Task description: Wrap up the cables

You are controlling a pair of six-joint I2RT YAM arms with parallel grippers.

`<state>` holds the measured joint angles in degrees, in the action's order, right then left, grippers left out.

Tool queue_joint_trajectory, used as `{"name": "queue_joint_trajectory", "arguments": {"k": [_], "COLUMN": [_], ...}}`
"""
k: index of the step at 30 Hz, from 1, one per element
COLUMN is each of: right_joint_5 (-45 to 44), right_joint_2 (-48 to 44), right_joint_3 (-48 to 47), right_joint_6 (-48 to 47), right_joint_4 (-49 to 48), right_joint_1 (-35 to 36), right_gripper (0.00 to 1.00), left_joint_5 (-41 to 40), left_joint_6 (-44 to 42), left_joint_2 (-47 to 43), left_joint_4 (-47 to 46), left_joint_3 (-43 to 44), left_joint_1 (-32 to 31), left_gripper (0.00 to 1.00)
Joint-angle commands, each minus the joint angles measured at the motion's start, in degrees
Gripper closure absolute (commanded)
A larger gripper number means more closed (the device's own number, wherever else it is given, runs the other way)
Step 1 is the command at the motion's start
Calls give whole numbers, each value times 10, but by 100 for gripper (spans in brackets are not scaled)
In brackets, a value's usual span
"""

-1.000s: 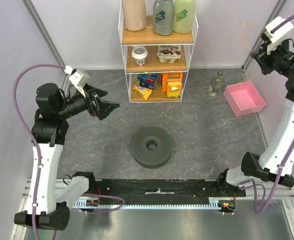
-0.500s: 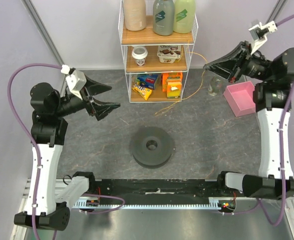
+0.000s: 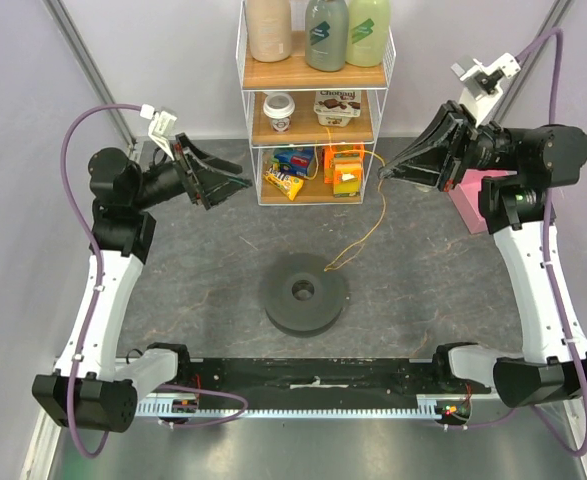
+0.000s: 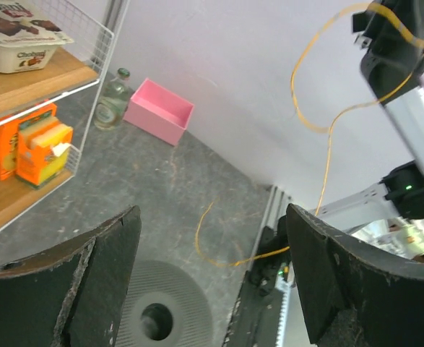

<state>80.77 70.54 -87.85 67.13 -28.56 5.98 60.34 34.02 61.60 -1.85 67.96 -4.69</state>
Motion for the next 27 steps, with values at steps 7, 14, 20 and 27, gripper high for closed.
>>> {"name": "queue_joint_trajectory", "arguments": {"k": [7, 14, 20, 27], "right_joint_5": [12, 19, 19, 21], "right_joint_2": [9, 19, 28, 32], "right_joint_3": [14, 29, 29, 31], "right_joint_6": [29, 29, 30, 30], "right_joint_4": [-15, -12, -12, -13], "right_joint_1": [60, 87, 100, 112], "right_gripper": [100, 100, 100, 100], "left_joint_5": [19, -1, -1, -12], "left_joint_6": [184, 239, 235, 240], "left_joint_2": [19, 73, 99, 117], "left_joint_4": [-138, -213, -227, -247], "left_joint_3": [-31, -17, -5, -7], "left_joint_1": [-40, -82, -138, -172], "left_gripper": [13, 14, 16, 31]}}
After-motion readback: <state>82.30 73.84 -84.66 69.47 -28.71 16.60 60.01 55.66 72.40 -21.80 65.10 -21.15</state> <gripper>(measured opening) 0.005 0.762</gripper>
